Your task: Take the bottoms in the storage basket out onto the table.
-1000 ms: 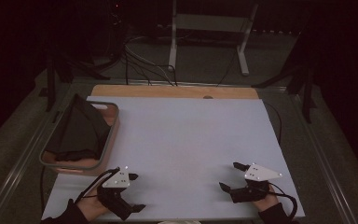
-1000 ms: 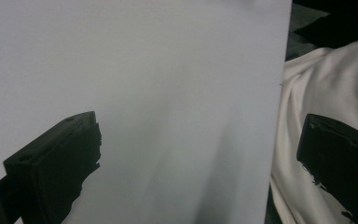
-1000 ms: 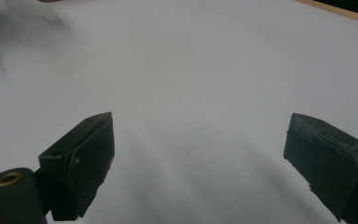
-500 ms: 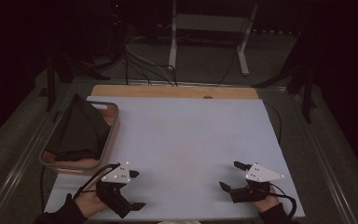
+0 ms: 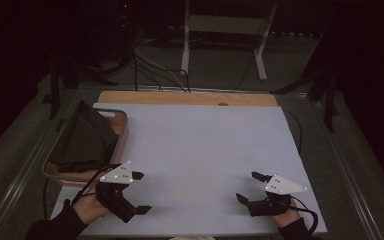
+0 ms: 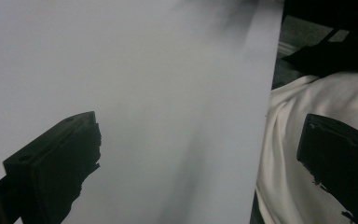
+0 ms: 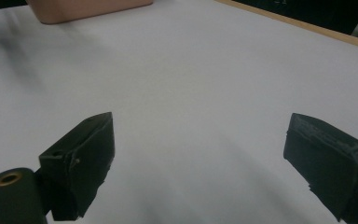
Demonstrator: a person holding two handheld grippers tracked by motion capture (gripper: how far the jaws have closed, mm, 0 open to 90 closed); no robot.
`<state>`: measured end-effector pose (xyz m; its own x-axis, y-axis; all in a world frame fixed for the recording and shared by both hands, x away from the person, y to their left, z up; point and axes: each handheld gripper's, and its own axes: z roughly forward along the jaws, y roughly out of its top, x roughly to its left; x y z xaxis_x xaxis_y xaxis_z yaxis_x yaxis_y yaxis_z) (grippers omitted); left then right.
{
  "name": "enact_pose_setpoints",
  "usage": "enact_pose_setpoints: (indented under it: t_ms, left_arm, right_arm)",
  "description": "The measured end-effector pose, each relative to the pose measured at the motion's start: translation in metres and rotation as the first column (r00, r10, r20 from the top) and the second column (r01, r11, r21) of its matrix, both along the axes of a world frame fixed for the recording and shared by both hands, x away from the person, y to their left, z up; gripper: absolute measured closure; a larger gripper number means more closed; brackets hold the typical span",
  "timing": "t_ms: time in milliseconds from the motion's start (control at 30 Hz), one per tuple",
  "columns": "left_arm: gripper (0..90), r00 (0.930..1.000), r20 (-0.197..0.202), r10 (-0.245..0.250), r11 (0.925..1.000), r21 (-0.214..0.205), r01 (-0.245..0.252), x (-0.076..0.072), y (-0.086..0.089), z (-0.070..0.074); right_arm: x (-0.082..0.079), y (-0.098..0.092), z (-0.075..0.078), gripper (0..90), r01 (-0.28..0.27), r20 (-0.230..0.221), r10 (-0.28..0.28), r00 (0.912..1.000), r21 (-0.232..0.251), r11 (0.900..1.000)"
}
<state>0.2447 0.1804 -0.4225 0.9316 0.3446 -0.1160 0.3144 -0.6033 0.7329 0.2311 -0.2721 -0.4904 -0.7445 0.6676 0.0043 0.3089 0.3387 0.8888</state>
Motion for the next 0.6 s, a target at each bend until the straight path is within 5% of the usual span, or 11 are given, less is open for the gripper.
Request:
enact_pose_setpoints:
  t_ms: [600]
  left_arm:
    - [0.2, 0.9980, 0.032, 0.054, 0.9985, 0.010, -0.054, 0.018, 0.015, 0.030]
  right_arm:
    - [0.000, 0.000, 0.000, 9.2, 0.008, 0.008, -0.008, 0.9999, 0.002, 1.0000]
